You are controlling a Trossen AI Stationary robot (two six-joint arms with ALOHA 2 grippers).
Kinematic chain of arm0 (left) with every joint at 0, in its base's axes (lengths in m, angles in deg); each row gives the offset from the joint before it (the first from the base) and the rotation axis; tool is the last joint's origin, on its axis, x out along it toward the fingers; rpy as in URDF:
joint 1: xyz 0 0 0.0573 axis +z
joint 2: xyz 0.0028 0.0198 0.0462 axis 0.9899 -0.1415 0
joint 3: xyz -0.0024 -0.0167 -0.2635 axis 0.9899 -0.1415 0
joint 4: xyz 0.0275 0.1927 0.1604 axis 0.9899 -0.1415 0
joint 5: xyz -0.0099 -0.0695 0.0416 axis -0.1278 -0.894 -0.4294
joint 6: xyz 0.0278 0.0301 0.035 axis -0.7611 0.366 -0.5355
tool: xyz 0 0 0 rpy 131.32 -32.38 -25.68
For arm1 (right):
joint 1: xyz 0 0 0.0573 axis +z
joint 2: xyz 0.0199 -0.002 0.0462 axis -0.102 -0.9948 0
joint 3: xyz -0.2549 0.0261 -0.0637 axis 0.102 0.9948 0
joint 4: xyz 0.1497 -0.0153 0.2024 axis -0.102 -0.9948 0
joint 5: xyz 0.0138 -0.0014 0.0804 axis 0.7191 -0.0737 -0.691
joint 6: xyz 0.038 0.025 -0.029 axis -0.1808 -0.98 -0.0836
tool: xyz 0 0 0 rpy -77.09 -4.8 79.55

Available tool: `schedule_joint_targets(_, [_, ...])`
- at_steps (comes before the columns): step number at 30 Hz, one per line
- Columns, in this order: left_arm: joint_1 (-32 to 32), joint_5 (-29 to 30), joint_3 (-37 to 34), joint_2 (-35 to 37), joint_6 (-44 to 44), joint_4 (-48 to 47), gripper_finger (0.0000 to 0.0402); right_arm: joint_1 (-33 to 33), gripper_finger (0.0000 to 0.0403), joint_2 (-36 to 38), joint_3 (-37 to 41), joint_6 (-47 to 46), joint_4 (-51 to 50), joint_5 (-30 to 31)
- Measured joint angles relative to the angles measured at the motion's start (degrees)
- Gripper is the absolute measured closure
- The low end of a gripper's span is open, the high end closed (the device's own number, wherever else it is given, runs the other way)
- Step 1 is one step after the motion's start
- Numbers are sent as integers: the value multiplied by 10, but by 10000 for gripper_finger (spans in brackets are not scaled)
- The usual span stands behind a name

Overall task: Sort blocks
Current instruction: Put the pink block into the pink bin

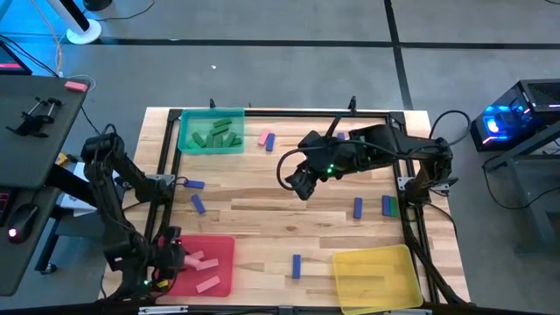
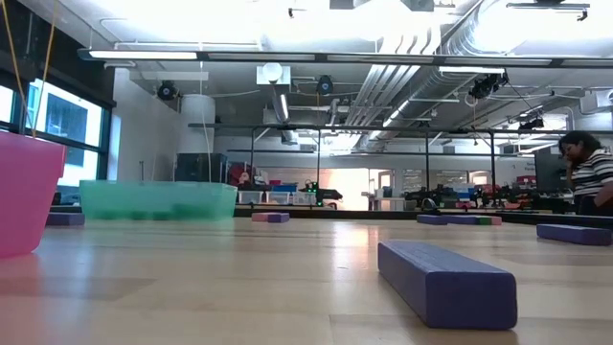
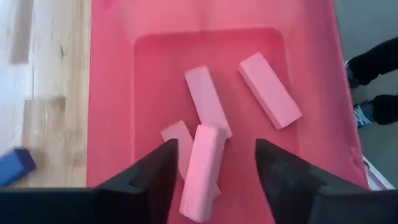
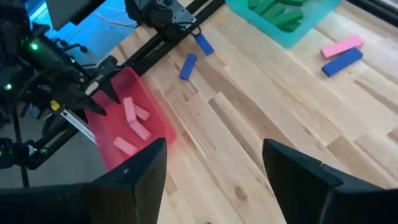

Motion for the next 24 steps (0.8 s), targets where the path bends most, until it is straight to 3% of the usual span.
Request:
schedule_joint_targets(4, [22,-76,25,1,1,0,159,0,166,-2,0,-55,-1,0])
schedule_joint_targets(6, [27,-82,39,8,-13,-2,150,0,166,-7,0,-83,-9,0])
schedule_joint_targets(8, [31,-40,54,23,-39,-11,147,-7,166,-18,0,-96,-13,-1])
schedule_joint_targets(11, [52,71,68,62,-56,-80,146,-34,166,-42,0,-83,-13,-23])
schedule_joint_targets(16, [159,178,70,164,-65,-173,145,-108,166,-81,0,3,-57,-40])
schedule_joint_targets(19, [240,217,70,223,-128,-141,145,-163,166,-86,1,67,-158,-14])
schedule_joint_targets(21, [296,232,70,252,-184,-96,145,-207,166,-75,25,112,-144,2])
schedule_joint_targets(24, [381,231,70,273,-269,-9,145,-286,166,-30,99,164,-123,-21])
